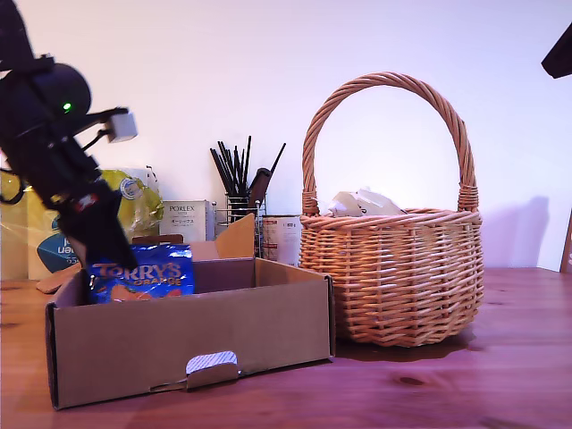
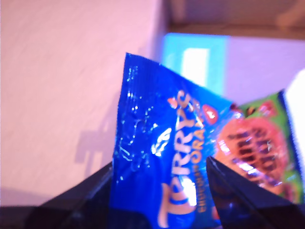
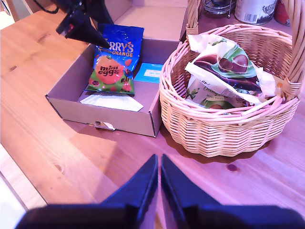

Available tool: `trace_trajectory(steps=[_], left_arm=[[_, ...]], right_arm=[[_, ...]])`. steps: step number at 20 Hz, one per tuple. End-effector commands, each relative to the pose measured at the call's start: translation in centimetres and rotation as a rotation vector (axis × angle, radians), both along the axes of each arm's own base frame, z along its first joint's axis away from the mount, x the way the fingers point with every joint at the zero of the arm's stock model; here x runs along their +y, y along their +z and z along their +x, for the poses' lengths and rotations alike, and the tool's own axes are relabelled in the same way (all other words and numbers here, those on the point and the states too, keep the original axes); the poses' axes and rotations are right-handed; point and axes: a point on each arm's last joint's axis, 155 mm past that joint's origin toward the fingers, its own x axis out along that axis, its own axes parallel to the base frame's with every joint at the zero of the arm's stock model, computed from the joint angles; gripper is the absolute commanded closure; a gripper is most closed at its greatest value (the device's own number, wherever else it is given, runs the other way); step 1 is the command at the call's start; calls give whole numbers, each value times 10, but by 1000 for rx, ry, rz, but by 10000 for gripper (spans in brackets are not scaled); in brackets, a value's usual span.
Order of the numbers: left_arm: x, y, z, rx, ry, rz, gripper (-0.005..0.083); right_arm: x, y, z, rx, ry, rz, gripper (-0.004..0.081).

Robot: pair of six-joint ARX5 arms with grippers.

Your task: Move the bags of Easter eggs from the cardboard box on the left into the woven basket on the right side.

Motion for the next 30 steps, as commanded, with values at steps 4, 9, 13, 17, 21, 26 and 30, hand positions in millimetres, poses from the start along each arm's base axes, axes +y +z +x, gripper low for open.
trace_trajectory(steps=[4,9,13,17,21,26,30], left_arm=[[-21,-6,-29,147,-23,-41,315],[-29,-13,-61,280,-24,-20,315],[-43,-15,-74,308,-54,-10,316],[-54,-21,-77,279,-89,40,316],[-56,-36,-81,295,-100,95,316],[-63,-65,-93,360,-129,142,317],[-66,-69,-85,318,-136,161,390]], right_arm=[[0,4,1,-13,3,2,782],[0,4,1,-13,3,2,782],[0,4,1,-13,3,2,782],[0,4,1,-14,3,2,782],[0,4,1,-14,3,3,782],[0,4,1,-13,3,3,782],[0,4,1,-14,2,2,782]])
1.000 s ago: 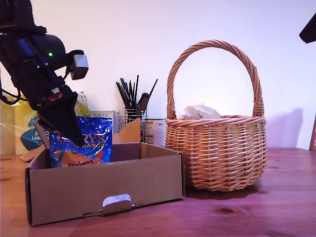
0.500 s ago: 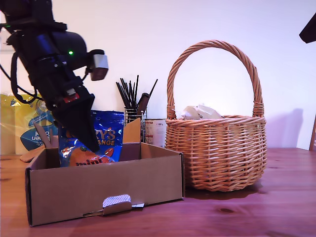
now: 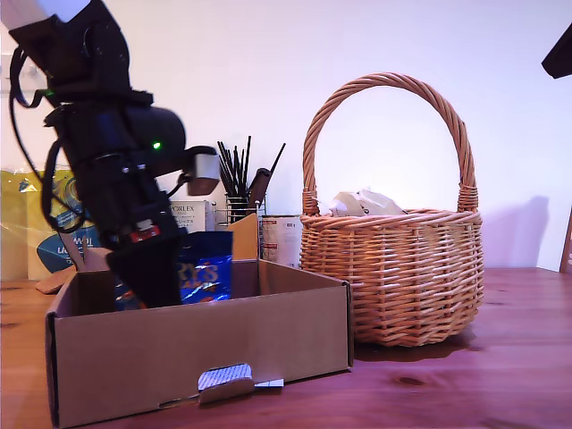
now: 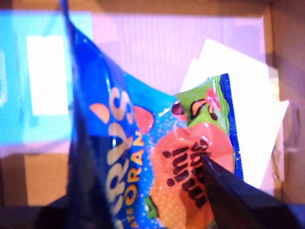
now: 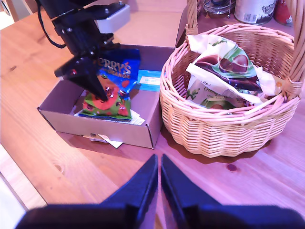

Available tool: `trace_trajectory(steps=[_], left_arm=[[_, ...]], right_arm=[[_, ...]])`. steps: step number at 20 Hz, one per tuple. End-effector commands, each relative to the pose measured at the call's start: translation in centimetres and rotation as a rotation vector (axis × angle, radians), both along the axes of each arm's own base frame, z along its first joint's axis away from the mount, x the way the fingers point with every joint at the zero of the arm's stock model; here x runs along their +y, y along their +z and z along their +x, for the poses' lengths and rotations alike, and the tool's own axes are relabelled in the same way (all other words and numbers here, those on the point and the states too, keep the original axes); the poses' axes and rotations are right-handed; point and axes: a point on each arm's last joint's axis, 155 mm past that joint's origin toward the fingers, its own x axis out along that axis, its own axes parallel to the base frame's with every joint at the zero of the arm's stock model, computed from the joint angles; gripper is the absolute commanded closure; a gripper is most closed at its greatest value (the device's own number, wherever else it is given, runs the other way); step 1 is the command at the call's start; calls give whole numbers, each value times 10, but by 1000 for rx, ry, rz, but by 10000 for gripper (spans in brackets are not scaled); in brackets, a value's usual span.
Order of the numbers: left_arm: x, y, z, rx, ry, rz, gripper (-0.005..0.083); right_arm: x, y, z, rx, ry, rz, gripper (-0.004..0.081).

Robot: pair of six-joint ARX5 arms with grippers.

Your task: Move the bags of Easter eggs from the cardboard box on the left into the woven basket on the right side.

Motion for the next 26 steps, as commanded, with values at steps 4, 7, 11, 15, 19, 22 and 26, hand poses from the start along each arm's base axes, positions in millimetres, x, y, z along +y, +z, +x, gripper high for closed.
trace_trajectory(steps=[4,7,11,15,19,22,26], left_arm=[[8,-13,2,-4,8,48,750],[9,-4,12,-31,16,58,792],[4,31,24,-58,20,42,792],[-6,78,26,-55,20,0,792],[-46,133,19,-91,-17,-179,793],[-68,153,7,-92,-27,-253,793],[-76,160,-12,-76,-43,-242,793]], right_arm=[[0,4,1,-14,2,2,782],[0,4,1,-14,2,2,782],[0,4,1,-14,2,2,782],[0,4,1,-13,2,2,782],[0,4,1,-13,2,2,782],[-1,4,1,-14,-1,0,782],[-2,2,1,-10,-6,-10,782]])
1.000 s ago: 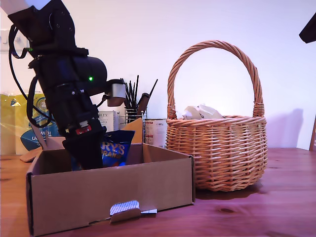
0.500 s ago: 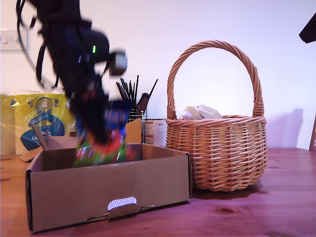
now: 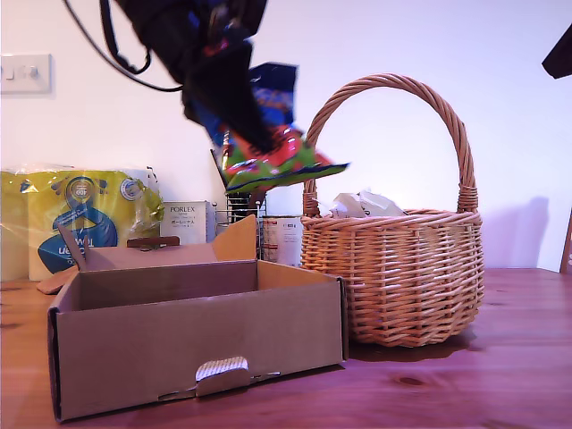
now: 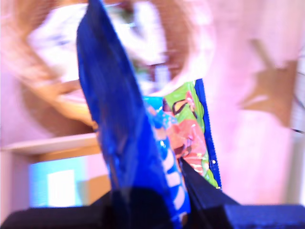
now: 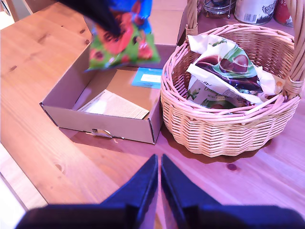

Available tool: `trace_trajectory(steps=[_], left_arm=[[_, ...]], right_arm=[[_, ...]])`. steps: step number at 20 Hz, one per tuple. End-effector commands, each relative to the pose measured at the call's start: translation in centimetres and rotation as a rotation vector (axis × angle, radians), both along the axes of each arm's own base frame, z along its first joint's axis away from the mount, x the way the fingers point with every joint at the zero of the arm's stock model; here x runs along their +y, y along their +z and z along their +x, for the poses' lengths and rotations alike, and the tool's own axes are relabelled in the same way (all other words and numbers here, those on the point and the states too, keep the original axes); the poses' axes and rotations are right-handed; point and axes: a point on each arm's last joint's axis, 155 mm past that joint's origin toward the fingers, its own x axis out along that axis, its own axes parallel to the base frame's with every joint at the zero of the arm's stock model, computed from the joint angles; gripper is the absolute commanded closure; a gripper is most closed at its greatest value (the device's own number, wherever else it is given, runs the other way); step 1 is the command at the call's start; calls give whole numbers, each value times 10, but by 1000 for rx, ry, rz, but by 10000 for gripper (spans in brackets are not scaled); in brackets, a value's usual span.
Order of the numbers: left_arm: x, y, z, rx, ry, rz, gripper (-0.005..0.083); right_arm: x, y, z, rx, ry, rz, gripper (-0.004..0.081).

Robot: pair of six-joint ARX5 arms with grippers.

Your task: Move the bags of Easter eggs from the cardboard box on the left into the woven basket on the right side.

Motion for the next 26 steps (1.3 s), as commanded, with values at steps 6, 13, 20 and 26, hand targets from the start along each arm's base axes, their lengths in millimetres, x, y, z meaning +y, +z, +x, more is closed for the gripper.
trace_trajectory(steps=[6,13,20,26], left_arm=[[-16,20,-22,-34,-12,-26,793],[-24,28,-8,-205,218,-211,793],[-71,35,8,-416,413,-521,793],[-92,27,42,-549,554,-613,793]], right_arm=[[-5,0,2,-13,-11,-28,782],[-9,-2,4,-16,-35,-44,782],[-9,-2,4,-12,-36,-45,782],[-9,-4,3,-6,-34,-47,782]])
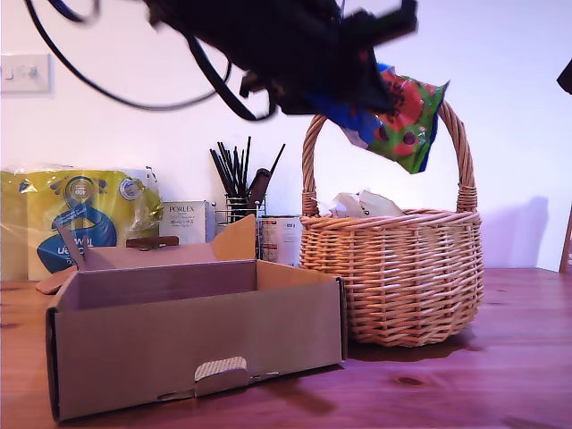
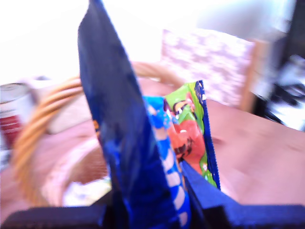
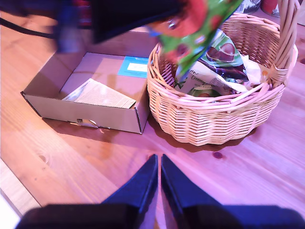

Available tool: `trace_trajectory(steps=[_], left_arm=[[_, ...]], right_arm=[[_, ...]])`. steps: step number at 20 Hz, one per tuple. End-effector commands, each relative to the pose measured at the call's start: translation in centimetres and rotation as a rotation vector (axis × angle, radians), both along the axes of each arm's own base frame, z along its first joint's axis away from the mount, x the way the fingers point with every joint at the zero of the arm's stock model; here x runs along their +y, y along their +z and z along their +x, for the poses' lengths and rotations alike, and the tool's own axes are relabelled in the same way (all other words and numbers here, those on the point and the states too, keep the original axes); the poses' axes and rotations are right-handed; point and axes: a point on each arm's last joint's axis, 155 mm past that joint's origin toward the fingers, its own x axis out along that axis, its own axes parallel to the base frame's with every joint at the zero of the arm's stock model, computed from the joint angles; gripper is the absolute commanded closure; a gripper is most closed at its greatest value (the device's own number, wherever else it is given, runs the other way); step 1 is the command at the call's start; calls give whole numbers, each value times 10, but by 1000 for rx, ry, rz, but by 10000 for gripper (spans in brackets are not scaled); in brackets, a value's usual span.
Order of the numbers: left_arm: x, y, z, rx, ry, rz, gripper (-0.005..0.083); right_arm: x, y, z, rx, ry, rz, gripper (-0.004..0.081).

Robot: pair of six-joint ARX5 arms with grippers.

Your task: Move the bags of Easter eggs from the cardboard box on the left into the woven basket on the right side.

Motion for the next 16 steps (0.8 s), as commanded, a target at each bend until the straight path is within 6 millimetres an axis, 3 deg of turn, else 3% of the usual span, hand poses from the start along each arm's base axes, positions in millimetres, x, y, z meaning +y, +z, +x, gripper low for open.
trace_trajectory(steps=[1,10,12,13,15,16], left_arm=[[-2,-16,12,-3,33,-7,793],[-18,-26,27,-27,40,-38,792],[-19,-28,25,-14,34,-37,754],[-21,-33,23,10,21,-33,670],[-22,-43,20,71,10,-42,396],[-22,-48,20,86,13,-30,306]], right_arm=[[0,4,1,-11,-3,4,782],[0,4,1,-11,-2,5,782],[0,4,1,-12,-2,5,782],[0,4,1,-11,-1,5,782],[0,4,1,-11,2,7,782],[1,5,0,-11,4,9,782]])
